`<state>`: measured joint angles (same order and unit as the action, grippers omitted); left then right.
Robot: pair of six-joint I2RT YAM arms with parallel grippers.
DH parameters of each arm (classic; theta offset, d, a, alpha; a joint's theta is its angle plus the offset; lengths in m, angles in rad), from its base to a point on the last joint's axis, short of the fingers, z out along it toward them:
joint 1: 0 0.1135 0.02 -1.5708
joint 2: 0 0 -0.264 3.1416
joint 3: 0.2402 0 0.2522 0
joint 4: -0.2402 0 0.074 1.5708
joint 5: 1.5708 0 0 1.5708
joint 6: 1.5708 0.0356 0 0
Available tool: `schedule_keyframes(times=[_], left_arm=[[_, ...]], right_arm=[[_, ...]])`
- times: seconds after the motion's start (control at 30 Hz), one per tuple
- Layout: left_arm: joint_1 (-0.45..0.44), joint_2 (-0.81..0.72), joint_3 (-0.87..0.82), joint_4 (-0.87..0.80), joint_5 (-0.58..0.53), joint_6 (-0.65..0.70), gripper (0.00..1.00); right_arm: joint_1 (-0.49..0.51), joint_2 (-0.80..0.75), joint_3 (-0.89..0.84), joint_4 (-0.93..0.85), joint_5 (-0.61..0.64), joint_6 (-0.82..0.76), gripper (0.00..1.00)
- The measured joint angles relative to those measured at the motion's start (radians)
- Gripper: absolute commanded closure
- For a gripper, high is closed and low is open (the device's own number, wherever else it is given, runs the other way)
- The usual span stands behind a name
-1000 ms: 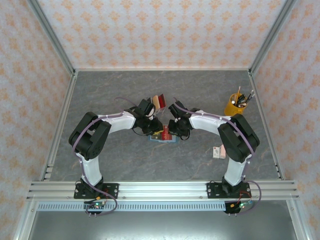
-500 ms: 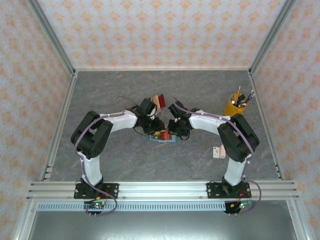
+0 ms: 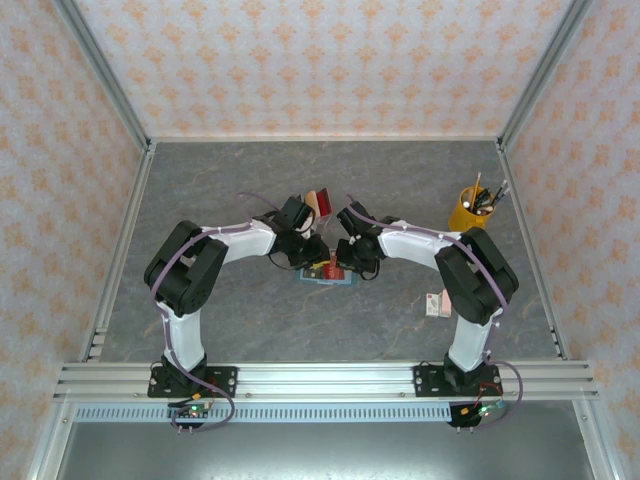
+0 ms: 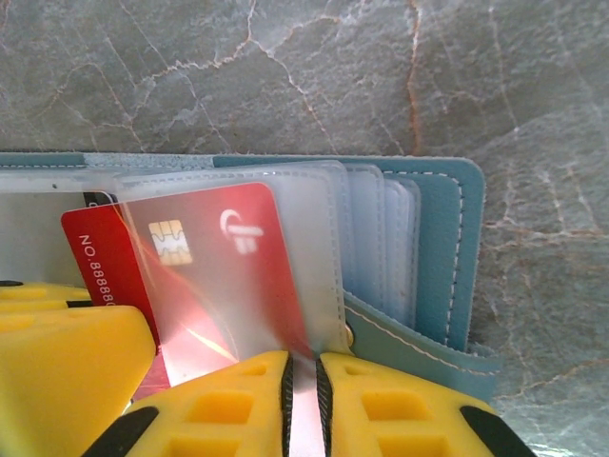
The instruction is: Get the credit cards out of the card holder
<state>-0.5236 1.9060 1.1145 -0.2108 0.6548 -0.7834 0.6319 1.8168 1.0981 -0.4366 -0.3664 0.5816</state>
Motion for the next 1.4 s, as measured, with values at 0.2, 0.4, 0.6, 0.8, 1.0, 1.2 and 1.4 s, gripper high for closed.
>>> schedule_keyframes(times=[0.2, 0.4, 0.6, 0.8, 1.0, 1.2, 1.4], left_arm=[[0.002, -0.053, -0.013, 0.006, 0.004, 0.047, 0.96], [0.037, -0.121, -0.037, -0.008, 0.002, 0.092, 1.00], [0.095, -0.182, -0.064, -0.055, -0.004, 0.132, 1.00], [0.149, -0.292, -0.076, -0.095, -0.009, 0.153, 1.00], [0.181, -0.430, -0.099, -0.092, -0.008, 0.122, 1.00], [0.184, -0.495, -0.130, -0.012, 0.026, 0.025, 1.00], [0.196, -0.509, -0.147, 0.090, 0.092, -0.057, 1.00]], right_arm=[[0.000, 0.000, 0.001, 0.000, 0.001, 0.000, 0.82], [0.000, 0.000, 0.001, 0.000, 0.003, 0.000, 0.81], [0.000, -0.002, 0.001, 0.003, 0.000, -0.001, 0.79], [-0.001, -0.028, -0.010, 0.024, -0.022, -0.011, 0.68], [-0.003, -0.154, -0.026, 0.107, -0.089, 0.010, 0.42], [-0.054, -0.270, -0.083, 0.359, -0.244, 0.136, 0.27], [-0.111, -0.270, -0.158, 0.610, -0.380, 0.308, 0.28]])
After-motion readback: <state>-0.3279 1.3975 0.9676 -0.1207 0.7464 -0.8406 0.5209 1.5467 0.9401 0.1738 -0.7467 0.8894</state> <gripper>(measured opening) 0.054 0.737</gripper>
